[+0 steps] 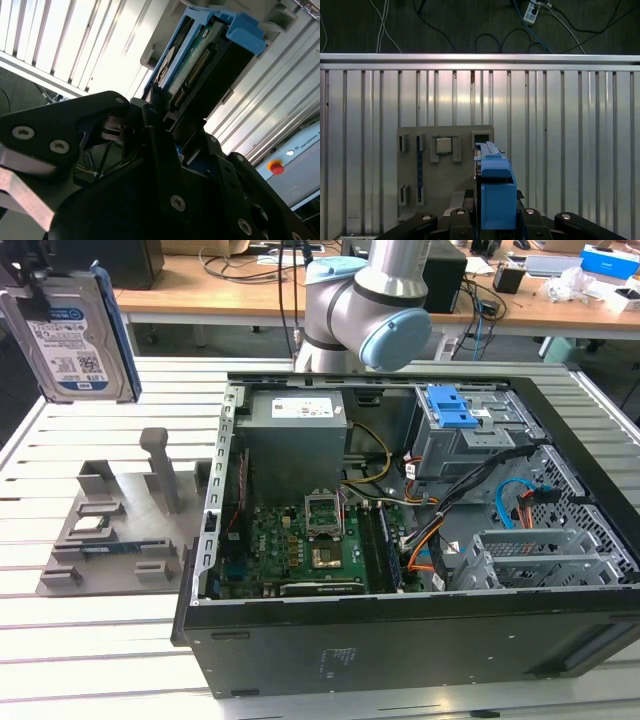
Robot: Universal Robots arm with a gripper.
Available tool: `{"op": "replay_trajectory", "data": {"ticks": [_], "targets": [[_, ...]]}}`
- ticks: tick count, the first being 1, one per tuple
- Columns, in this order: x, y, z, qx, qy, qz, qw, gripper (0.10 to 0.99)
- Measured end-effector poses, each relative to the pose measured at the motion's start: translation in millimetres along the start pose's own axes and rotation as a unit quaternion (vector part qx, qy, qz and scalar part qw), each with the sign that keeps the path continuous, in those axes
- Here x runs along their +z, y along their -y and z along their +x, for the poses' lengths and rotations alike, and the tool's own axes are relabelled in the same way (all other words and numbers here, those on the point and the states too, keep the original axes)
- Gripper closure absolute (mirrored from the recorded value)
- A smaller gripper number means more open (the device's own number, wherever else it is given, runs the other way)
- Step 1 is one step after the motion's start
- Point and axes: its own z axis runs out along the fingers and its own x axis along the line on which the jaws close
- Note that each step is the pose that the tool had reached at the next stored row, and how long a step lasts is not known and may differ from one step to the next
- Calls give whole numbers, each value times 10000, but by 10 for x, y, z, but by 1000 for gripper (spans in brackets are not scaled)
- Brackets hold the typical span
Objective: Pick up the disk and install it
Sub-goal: 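Pick up the disk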
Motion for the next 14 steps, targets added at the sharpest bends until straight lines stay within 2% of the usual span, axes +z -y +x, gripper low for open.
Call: {"op": "replay_trajectory", "data": {"ticks": [3,4,14], "targets": [[-30,0,0,0,0,0,10000,722],[-108,1,-1,0,0,0,10000,722],[-205,2,-1,0,0,0,10000,722]]}}
